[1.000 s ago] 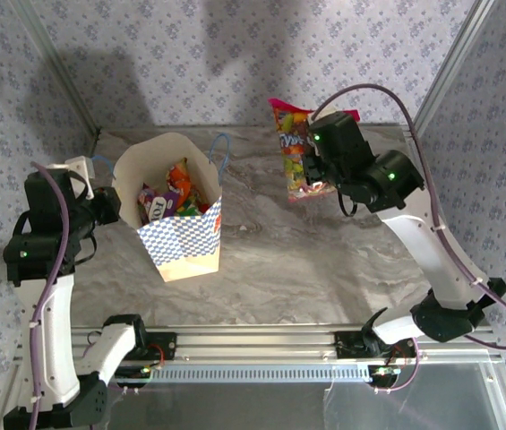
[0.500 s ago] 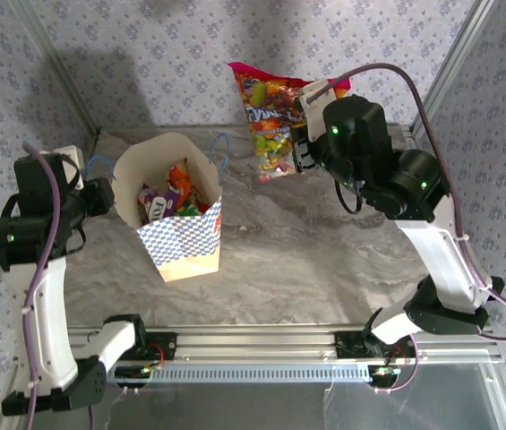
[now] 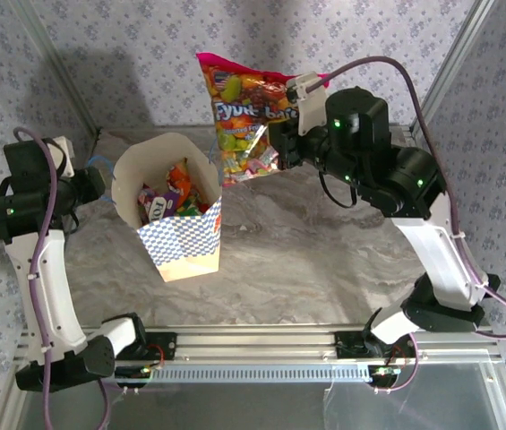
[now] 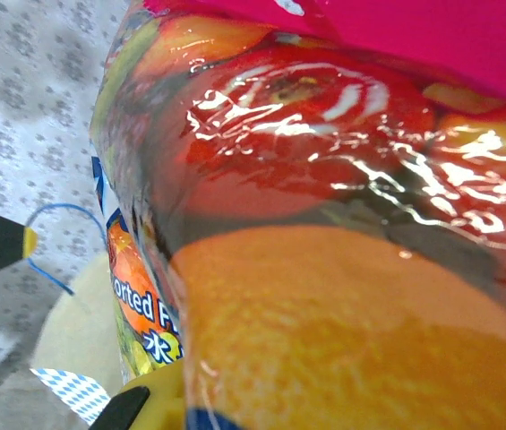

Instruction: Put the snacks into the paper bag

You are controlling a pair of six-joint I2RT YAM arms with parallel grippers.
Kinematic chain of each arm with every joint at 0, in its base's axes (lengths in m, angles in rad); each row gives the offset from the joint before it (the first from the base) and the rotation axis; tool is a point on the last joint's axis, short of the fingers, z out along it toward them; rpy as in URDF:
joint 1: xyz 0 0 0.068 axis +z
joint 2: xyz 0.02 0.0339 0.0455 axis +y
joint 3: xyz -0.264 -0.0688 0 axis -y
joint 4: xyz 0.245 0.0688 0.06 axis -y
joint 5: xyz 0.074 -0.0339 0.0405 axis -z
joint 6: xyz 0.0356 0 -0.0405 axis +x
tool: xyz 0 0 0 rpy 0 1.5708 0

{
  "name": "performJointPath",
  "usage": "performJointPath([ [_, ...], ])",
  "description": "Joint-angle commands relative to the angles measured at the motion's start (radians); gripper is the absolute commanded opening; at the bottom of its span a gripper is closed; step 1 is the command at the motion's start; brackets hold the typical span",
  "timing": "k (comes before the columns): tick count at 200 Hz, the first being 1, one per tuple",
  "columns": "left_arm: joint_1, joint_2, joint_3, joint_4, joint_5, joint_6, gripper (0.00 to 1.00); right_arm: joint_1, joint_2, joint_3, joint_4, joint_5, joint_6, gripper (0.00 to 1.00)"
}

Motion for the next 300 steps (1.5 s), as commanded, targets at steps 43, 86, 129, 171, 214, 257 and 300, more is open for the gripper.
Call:
performJointPath([
  [43,0.088,0.023,-0.036,0.109,0.236,0.023,0.39,0.031,0.12,0.092,0.304,-0.144,0.138,0.0],
  [86,0.13,0.015,-0.083,0.139,0.281,0.031,0.2,0.048,0.242,0.204,0.314,-0.18,0.172,0.0],
  [129,0.144,0.017,-0.113,0.16,0.302,0.024,0.13,0.051,0.361,0.283,0.331,-0.227,0.254,0.0],
  [171,0.148,0.013,-0.119,0.172,0.311,0.014,0.12,0.053,0.482,0.402,0.326,-0.293,0.283,0.0],
  [214,0.149,0.011,-0.134,0.18,0.314,0.009,0.12,0.053,0.542,0.403,0.37,-0.317,0.303,0.0],
  [257,0.15,0.011,-0.133,0.182,0.314,0.006,0.12,0.054,0.585,0.403,0.363,-0.313,0.308,0.0],
  [300,0.149,0.01,-0.142,0.182,0.311,0.008,0.12,0.055,0.616,0.403,0.373,-0.339,0.333,0.0],
])
